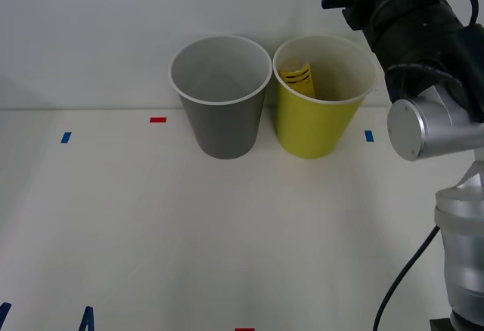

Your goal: Put cans in the gray bin and PET bottles in the light green bin.

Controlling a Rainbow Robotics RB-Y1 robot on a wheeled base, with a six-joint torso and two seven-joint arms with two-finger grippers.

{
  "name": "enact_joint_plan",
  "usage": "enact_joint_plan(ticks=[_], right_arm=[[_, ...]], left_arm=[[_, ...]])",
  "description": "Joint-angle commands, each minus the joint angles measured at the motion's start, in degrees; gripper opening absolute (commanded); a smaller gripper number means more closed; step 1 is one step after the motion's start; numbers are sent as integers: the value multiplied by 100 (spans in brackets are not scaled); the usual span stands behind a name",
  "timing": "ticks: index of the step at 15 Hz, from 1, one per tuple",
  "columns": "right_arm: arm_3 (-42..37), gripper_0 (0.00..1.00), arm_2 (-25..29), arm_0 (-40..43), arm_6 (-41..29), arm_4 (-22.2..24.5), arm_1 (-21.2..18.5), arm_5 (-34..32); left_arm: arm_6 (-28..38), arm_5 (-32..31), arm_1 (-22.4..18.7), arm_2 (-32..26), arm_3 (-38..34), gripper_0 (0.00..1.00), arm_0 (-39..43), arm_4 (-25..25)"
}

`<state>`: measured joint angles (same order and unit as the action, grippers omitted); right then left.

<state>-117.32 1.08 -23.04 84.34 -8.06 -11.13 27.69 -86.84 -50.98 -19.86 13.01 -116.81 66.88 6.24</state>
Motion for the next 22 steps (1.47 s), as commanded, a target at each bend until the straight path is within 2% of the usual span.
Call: enact_joint_plan(ticks=[1, 6, 12, 16, 19, 22], right_arm=[[-669, 100, 41, 748, 21, -29, -39, 18], [-1662, 100, 261, 1899, 56, -12, -56, 18], [-2190, 100, 331, 3253, 82, -29, -56, -114], [-2287, 100, 296, 3754, 109, -29, 5, -264], [-2330, 100, 287, 3851, 65, -91, -302, -264], [-2418, 100, 270, 4193, 109, -152, -276, -422]], left_arm=[[0, 0, 0, 0, 0, 100, 0, 0], [0, 0, 0, 0, 0, 100, 0, 0], [0, 0, 0, 0, 0, 100, 0, 0], [0, 0, 0, 0, 0, 100, 0, 0], [0, 0, 0, 0, 0, 100, 0, 0], [0, 0, 0, 0, 0, 100, 0, 0]])
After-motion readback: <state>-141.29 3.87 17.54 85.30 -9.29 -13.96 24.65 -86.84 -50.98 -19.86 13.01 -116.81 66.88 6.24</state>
